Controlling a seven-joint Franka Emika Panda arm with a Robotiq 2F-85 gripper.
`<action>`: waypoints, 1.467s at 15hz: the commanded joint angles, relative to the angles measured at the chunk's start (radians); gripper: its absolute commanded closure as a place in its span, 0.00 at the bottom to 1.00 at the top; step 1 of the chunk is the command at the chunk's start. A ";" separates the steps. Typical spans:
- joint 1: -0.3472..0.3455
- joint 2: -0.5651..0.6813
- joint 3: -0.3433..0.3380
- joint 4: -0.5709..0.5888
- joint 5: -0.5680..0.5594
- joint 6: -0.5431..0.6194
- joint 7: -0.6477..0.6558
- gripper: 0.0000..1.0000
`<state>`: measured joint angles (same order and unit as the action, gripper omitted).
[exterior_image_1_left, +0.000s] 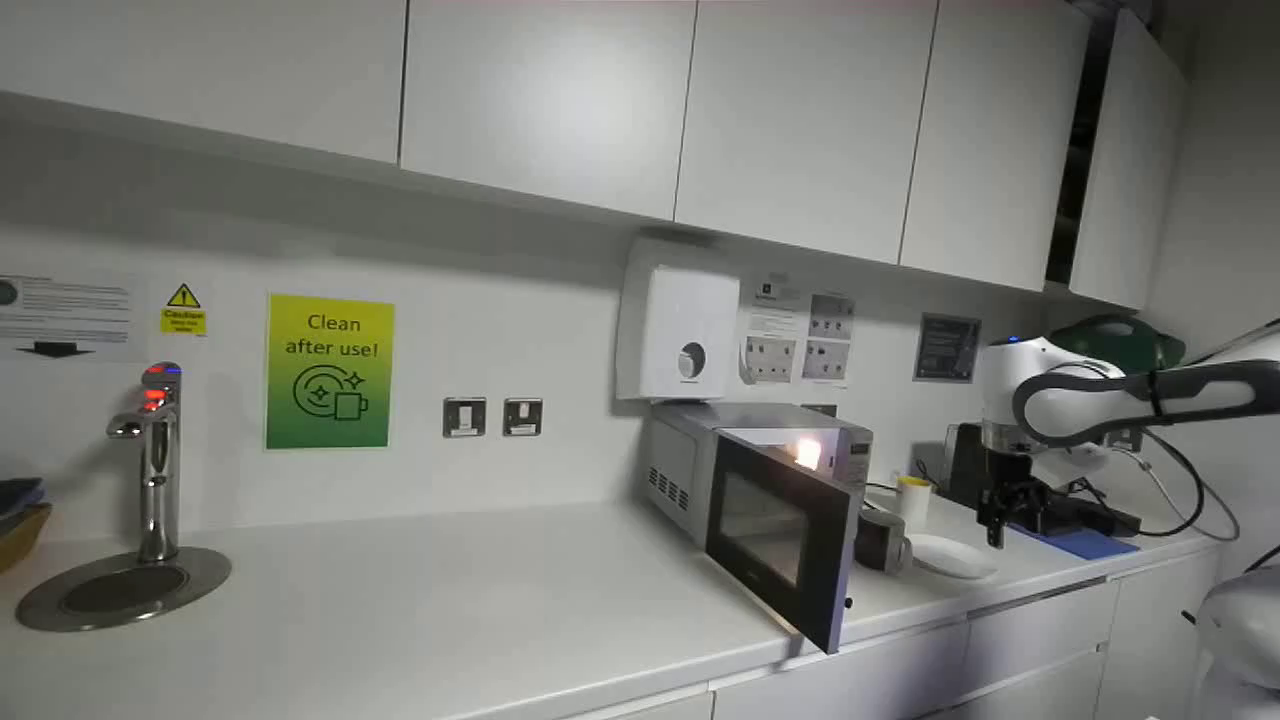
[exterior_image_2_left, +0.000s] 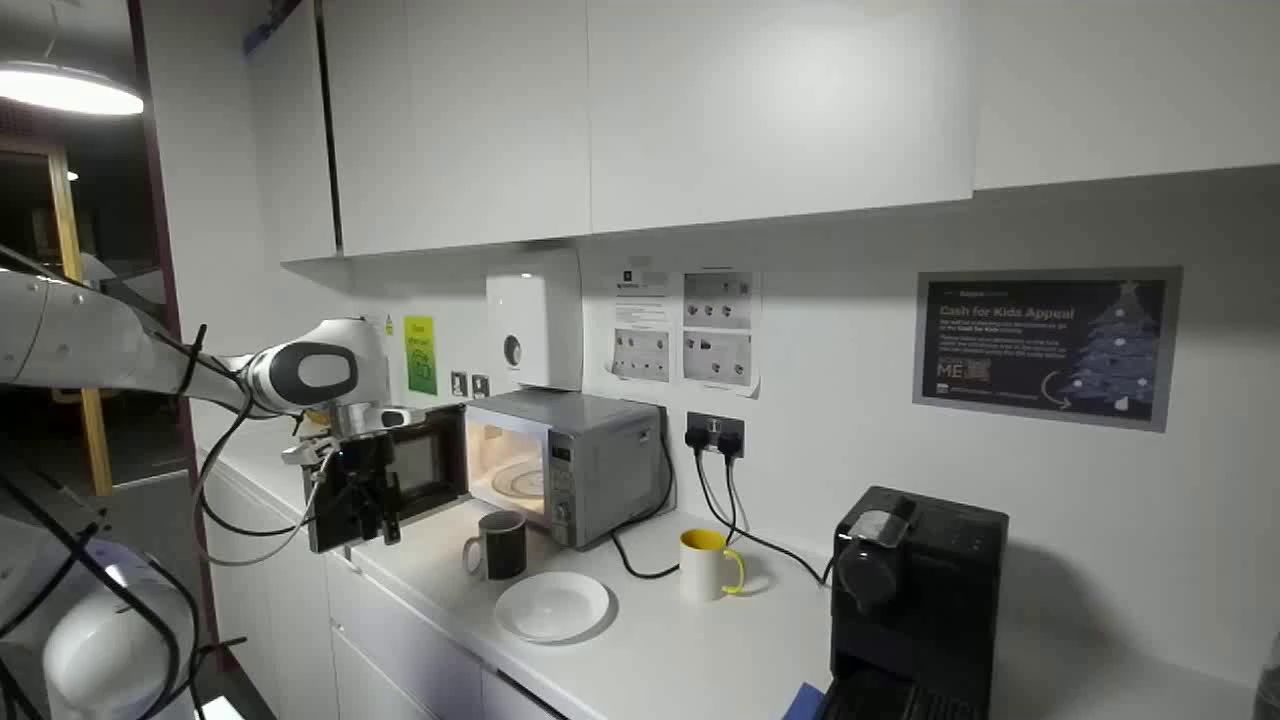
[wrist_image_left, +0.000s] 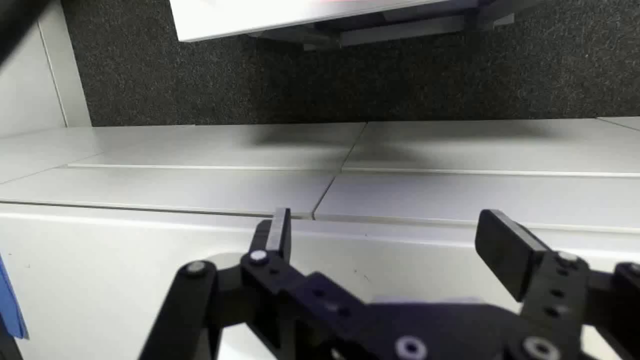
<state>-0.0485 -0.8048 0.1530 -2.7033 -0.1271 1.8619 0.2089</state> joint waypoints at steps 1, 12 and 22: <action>0.014 0.003 -0.011 0.002 -0.008 -0.003 0.008 0.00; -0.042 0.039 -0.045 0.028 -0.021 0.021 0.042 0.00; -0.258 0.146 -0.396 0.047 0.044 0.351 -0.032 0.00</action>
<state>-0.2971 -0.7555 -0.1661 -2.6939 -0.1338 2.0956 0.2362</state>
